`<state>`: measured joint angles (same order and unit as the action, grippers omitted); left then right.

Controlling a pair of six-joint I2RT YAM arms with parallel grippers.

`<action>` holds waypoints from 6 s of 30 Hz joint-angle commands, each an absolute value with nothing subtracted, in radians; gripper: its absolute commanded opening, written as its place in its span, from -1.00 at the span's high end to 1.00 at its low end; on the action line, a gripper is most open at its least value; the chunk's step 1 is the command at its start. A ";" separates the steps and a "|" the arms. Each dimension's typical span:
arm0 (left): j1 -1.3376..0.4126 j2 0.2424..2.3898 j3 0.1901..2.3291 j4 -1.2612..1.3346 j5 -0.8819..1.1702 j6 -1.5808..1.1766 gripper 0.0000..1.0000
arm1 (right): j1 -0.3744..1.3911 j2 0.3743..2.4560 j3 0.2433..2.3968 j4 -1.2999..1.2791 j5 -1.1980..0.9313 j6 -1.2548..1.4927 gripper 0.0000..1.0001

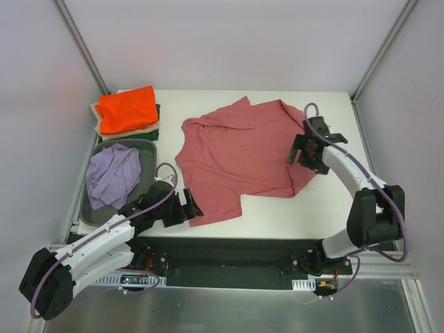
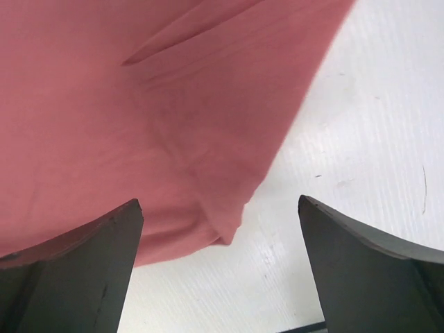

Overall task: Fold and stack the t-shirts
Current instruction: Flatten out the tshirt

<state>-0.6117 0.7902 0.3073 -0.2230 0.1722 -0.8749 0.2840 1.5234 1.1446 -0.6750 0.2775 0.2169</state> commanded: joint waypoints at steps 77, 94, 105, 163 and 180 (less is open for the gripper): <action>-0.844 1.034 0.374 -0.293 -0.242 -1.028 1.00 | 0.272 2.023 1.479 -0.629 0.439 0.113 0.59; -0.844 0.871 0.405 -0.319 -0.270 -0.979 1.00 | 0.117 1.456 1.002 -0.661 0.494 0.253 0.99; -0.844 0.713 0.384 -0.379 -0.235 -0.983 1.00 | 0.052 1.120 0.861 -0.752 0.475 0.265 0.99; -0.764 1.846 1.729 -0.457 -0.189 -0.087 -0.98 | -0.026 1.141 0.833 -0.477 -0.224 0.164 -0.92; -0.629 2.428 2.161 -0.362 -0.078 0.669 -0.75 | -0.025 1.332 0.816 -0.443 -0.282 0.160 -0.92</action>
